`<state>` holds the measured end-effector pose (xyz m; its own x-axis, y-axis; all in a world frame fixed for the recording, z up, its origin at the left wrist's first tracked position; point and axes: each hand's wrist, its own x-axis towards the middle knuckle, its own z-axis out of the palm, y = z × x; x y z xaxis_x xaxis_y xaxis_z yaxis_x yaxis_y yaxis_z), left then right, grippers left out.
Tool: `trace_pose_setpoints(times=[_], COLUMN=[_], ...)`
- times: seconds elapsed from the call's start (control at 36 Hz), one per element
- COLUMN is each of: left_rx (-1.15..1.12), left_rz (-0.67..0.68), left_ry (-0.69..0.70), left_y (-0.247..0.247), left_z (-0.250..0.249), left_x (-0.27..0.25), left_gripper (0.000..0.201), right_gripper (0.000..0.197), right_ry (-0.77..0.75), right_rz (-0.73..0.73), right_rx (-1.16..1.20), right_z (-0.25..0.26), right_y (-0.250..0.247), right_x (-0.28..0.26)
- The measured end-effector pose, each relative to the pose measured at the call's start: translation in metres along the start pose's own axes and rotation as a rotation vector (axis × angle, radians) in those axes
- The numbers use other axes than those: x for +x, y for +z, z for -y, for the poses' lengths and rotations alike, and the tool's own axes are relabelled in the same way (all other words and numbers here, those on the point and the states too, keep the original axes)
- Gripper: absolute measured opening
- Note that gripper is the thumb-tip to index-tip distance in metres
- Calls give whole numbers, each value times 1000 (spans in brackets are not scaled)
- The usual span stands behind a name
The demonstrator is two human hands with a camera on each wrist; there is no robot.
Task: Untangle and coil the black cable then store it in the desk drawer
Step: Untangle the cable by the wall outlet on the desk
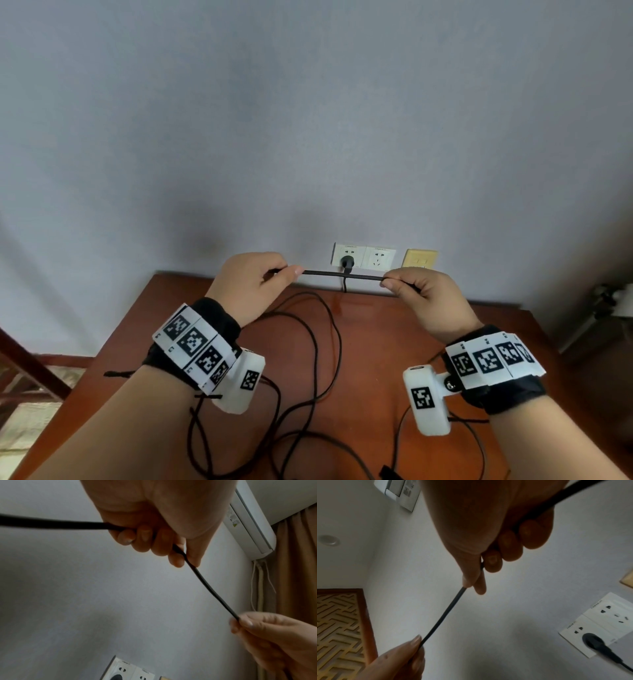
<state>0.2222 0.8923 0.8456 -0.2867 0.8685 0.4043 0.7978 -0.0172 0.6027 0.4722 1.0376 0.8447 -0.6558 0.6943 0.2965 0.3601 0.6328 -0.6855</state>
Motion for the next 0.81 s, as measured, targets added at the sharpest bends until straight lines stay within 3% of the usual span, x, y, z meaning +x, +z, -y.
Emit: trace_pose_setpoints(times=[0.14,0.22,0.36,0.58,0.81], left_rx=[32,83,54,-15,-49], left_rz=[12,60,136,196,176], left_ry=[-67,-87,-66,-6,-48], left_y=[-5,1,21,55,40], left_z=[8,3,-18,-61,-40], left_x=[0,2,3,2,1], left_gripper=[39,28,19,10,38], right_gripper=[20,22,17,14,29], right_ry=[87,88,50,-70,-51], right_rz=[21,-18,-48,34,83], right_rx=[43,32,43,39,70], right_z=[-9,-9,0,26,19], right_y=[-3,4,17,40,24], right_x=[-5,-5,-3,-3,-7])
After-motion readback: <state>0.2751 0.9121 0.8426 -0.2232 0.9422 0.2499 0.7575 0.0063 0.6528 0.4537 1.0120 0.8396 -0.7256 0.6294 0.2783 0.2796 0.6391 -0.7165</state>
